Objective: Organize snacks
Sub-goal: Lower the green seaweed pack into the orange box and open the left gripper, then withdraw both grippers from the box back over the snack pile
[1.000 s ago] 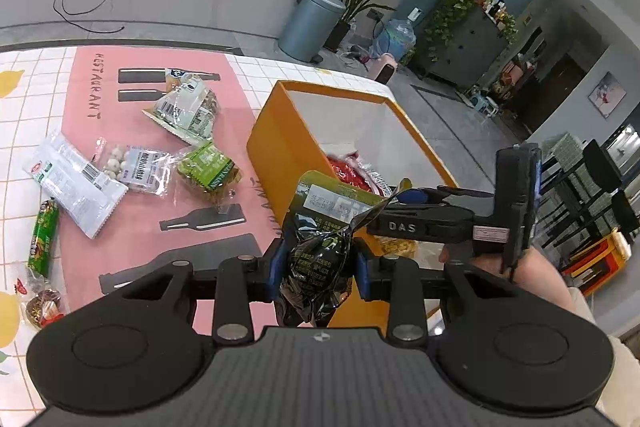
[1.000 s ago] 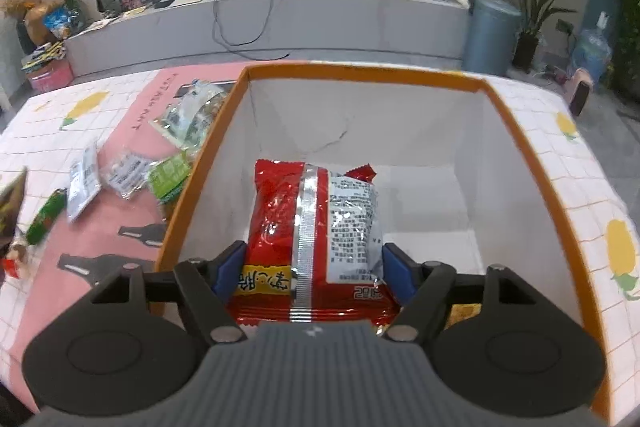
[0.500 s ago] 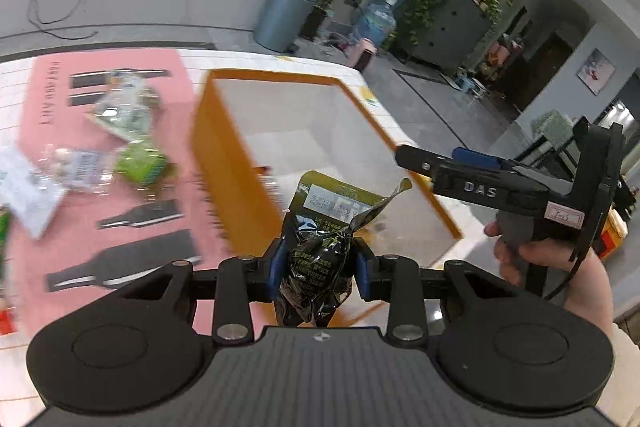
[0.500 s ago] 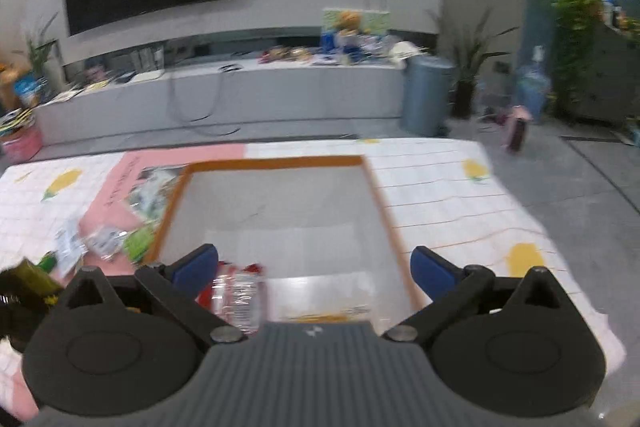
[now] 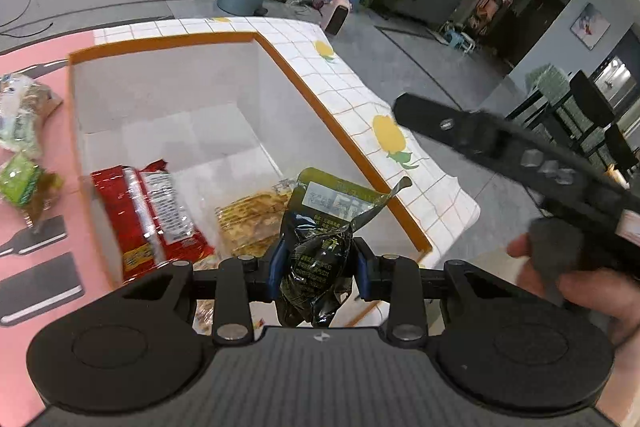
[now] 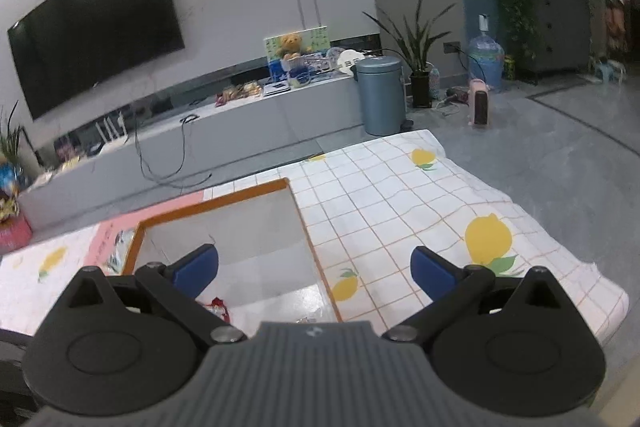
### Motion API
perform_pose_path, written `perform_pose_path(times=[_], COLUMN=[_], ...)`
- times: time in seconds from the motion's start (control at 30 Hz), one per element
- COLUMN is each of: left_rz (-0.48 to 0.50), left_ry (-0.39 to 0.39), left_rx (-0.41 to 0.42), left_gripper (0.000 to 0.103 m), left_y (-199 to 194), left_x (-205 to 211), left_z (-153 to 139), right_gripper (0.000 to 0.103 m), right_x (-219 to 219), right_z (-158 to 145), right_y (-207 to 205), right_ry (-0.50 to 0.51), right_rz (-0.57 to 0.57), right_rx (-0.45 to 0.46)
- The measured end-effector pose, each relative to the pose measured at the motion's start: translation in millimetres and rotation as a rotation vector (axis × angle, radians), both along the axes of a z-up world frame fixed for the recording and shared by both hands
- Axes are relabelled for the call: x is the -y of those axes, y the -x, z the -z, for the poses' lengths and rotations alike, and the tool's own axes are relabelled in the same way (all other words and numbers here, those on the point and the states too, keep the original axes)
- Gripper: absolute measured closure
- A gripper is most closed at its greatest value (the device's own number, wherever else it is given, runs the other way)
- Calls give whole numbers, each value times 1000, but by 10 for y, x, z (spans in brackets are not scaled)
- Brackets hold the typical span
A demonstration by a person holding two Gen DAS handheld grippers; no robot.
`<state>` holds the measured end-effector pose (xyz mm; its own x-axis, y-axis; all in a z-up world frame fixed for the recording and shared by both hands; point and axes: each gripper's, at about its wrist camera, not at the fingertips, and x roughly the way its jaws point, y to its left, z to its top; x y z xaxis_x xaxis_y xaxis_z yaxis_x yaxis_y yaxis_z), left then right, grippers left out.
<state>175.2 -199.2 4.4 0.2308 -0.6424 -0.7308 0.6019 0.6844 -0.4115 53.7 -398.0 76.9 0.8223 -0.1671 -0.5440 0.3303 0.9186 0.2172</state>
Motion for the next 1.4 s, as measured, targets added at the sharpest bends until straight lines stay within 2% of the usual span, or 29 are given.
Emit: perform_pose_path(times=[0.2,0.33,0.53,0.63,0.67,0.7,0.73,0.77,0.87,0.93,1.07,1.23,1.4], left_rz=[-39,-113,-167,-193,-223,-259,-274,-265,-278,-302,-323,-379,-446], left_ry=[-75,-65,-75,-114,-136,-153,-144,-112,-12,7,18,-11,-24], left_rx=[-6,-63,-30,2,12,29,43,46,21,13,52,126,164], left_gripper=[64,64,64,62,48,39,27,24,21,17,17,17,16], left_y=[-145,-283,-285,-221,-201,-178,-155,-130,-46,-11,92,224,260], left_x=[247,248,177,137,125,94,50,8,-219,-311,-609,-1033,-1406], left_z=[283,448,478,430,402,372,330,293,124,7,-251,-492,-562], right_gripper=[3,3,3,3,3,3,3,3,3,3,3,3,3], right_x=[79,116,82,67,58,48,35,18,-33,-66,-144,-326,-553], right_z=[-10,15,21,26,28,32,31,29,31,35,39,13,-101], right_y=[22,7,-17,-31,-40,-48,-63,-79,-103,-109,-118,-167,-174], right_ry=[-39,-57,-52,-54,-50,-46,-38,-27,-9,-6,-7,-10,-127], right_rz=[33,48,49,42,42,47,52,54,38,28,-1,-68,-207], right_rx=[25,18,7,10,9,5,1,-2,-5,-4,8,36,128])
